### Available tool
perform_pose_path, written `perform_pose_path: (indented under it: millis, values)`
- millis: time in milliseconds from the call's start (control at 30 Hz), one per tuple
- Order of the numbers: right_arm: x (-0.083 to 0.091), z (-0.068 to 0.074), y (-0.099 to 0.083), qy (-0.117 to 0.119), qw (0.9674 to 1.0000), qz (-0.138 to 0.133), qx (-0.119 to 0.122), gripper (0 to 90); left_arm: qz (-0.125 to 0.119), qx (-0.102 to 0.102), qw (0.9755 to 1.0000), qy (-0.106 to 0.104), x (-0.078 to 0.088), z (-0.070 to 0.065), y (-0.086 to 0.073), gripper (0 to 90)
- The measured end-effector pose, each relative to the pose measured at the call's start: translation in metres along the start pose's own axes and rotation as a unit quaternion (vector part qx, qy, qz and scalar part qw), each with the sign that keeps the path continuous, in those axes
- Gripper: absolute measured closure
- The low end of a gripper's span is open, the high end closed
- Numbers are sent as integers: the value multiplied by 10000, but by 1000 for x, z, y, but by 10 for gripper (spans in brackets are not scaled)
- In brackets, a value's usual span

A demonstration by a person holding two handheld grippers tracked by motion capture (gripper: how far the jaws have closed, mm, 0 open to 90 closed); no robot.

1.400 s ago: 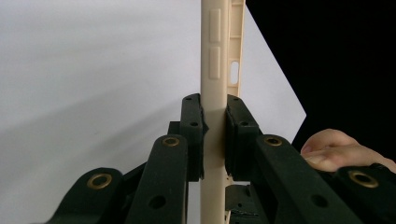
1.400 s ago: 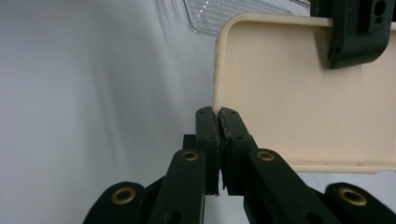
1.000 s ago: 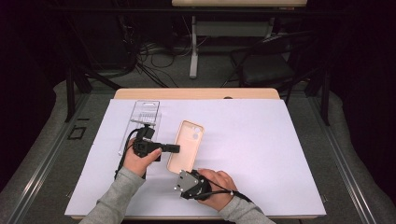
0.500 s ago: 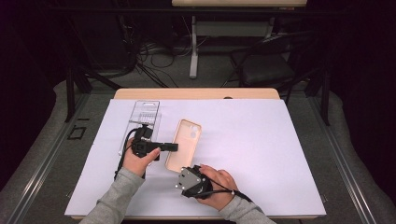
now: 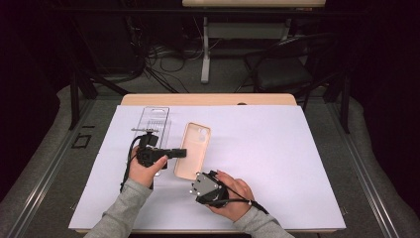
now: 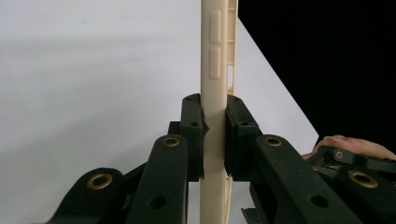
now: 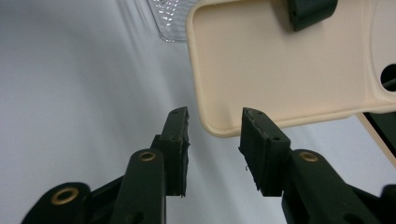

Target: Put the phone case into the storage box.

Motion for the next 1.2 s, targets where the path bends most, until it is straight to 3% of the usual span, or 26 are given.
perform_pose_path:
  millis: [533,867,1200]
  values:
    - [3,-16,-2,73,9972,-111,-739,552,-686,-304,9971,-86,10,-2,5,805]
    - [5,-22,-2,60,9954,-147,-943,529,-823,-413,9957,-64,12,-3,6,804]
    - [7,-31,-3,-39,9936,-171,-1117,528,-992,-749,9922,-42,12,-3,8,804]
Point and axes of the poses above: each handheld gripper's, and its own axes: x roughly backward along the jaws, y roughly out of its top, z roughly to its left, the point moved 6 cm from there along -x, roughly forward along the jaws, and after that the axes turned 2 degrees about -z, right-handed, at the moved point
